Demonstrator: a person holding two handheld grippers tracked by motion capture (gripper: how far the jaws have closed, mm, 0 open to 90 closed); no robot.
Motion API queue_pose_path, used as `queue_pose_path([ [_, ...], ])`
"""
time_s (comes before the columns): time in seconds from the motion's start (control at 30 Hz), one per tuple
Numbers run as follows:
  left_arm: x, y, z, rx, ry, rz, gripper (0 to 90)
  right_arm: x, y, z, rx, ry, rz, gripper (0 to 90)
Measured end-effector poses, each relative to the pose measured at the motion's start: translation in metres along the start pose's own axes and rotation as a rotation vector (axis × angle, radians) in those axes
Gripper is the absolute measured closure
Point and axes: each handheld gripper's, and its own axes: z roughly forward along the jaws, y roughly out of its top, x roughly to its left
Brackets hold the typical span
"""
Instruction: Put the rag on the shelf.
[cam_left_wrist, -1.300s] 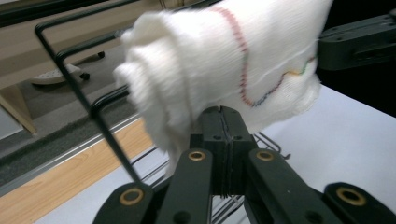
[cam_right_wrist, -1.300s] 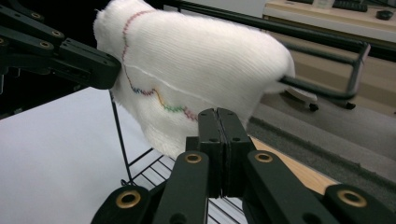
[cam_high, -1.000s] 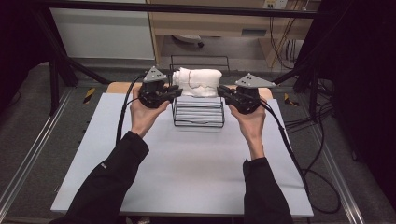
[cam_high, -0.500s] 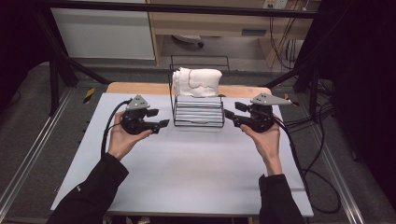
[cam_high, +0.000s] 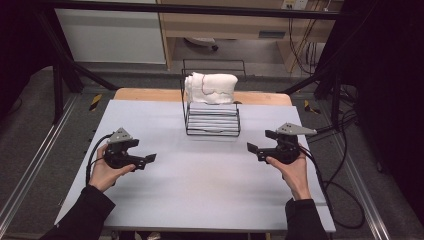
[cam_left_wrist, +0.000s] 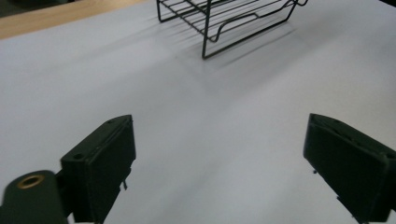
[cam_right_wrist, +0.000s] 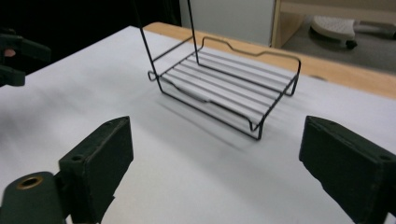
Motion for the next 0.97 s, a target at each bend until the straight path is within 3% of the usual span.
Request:
queue_pose_path([
  [0.27,0.008,-0.032,-0.009,0.002,0.007,-0.03,6.3,-0.009,-0.044,-0.007,0.035,0.005,0.05,4.4],
  [0.53,0.013,-0.052,-0.013,-0.007,0.013,-0.035,6.4,-0.02,-0.083,-0.022,0.071,-0.011,0.087,1.5],
  [0.73,0.013,-0.063,-0.015,-0.013,0.019,-0.025,6.7,-0.023,-0.1,-0.03,0.101,-0.016,0.103,1.1],
  [0.97,0.014,-0.068,-0.017,-0.012,0.017,-0.04,6.7,-0.023,-0.101,-0.029,0.095,-0.015,0.105,0.9],
])
